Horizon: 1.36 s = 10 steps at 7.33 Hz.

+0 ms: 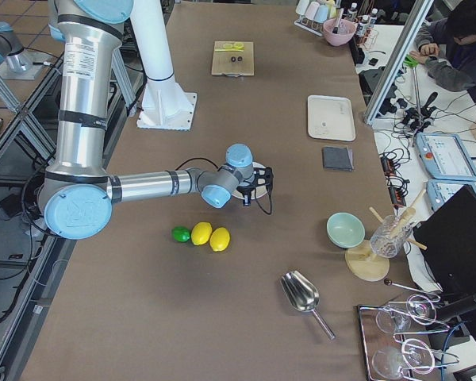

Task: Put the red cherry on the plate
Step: 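Slide the white plate with the right gripper toward the table center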

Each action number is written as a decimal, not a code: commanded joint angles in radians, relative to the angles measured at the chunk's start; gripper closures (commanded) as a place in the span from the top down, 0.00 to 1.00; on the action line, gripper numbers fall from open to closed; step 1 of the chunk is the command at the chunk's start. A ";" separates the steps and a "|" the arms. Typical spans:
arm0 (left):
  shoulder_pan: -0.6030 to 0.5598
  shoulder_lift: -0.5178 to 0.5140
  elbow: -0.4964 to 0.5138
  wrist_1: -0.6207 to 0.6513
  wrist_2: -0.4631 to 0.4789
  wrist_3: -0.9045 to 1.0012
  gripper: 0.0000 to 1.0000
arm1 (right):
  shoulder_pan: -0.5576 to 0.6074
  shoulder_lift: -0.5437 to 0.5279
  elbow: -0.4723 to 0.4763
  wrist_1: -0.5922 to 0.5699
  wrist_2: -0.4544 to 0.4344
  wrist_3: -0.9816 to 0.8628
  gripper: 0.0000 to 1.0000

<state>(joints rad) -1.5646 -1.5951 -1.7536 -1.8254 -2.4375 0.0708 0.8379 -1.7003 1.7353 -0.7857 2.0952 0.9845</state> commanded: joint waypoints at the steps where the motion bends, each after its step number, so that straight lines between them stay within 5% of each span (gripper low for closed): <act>1: 0.000 0.000 -0.001 0.000 0.000 0.000 0.98 | -0.002 0.054 0.053 -0.007 0.012 0.162 0.00; 3: 0.000 -0.003 -0.001 0.000 -0.003 -0.037 0.98 | -0.106 0.225 0.050 -0.061 -0.035 0.409 0.00; 6: 0.002 -0.003 0.006 0.000 -0.003 -0.040 0.98 | -0.389 0.555 0.043 -0.335 -0.352 0.670 0.00; 9: 0.002 -0.003 0.009 0.000 -0.003 -0.043 0.98 | -0.525 0.630 0.014 -0.400 -0.509 0.718 0.00; 10: 0.002 -0.005 0.011 0.000 -0.003 -0.045 0.98 | -0.526 0.669 -0.032 -0.397 -0.511 0.718 0.09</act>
<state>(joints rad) -1.5632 -1.5989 -1.7448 -1.8255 -2.4406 0.0273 0.3279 -1.0697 1.7439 -1.1794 1.6065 1.6994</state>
